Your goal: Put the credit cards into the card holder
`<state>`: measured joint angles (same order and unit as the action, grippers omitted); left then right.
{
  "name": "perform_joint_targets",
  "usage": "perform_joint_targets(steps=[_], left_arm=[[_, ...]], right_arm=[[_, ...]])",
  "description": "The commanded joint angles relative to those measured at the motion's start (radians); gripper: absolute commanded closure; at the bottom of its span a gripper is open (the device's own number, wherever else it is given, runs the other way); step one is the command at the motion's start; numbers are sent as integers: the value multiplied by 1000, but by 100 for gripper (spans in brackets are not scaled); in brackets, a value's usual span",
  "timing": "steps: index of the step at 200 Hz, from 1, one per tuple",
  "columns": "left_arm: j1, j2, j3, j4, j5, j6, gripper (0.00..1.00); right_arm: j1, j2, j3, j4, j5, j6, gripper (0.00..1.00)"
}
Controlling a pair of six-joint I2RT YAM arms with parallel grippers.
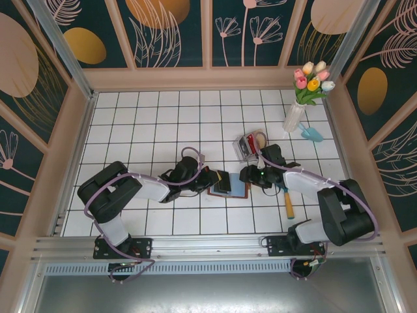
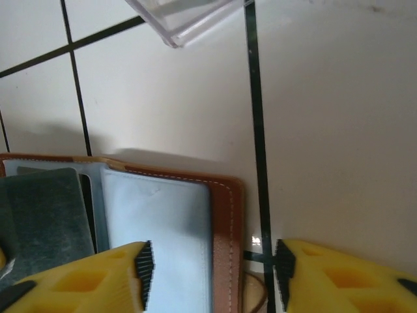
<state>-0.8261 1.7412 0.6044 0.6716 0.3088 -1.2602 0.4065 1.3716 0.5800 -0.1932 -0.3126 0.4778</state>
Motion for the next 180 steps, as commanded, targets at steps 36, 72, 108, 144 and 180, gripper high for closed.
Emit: perform_joint_targets(steps=[36,72,108,144,180], left_arm=[[-7,11,33,-43,-16,22,100],[-6,12,58,-90,-17,54,100],[-6,32,78,-127,-19,88,100],[-9,64,87,-141,10,118,100],[-20,86,118,-159,38,148,100]], right_arm=[[87,22,60,-143,243,5,33],[87,51,34,-83,176,9,53],[88,75,28,-62,176,6,74],[87,97,21,-40,158,2,88],[87,107,8,-9,125,9,93]])
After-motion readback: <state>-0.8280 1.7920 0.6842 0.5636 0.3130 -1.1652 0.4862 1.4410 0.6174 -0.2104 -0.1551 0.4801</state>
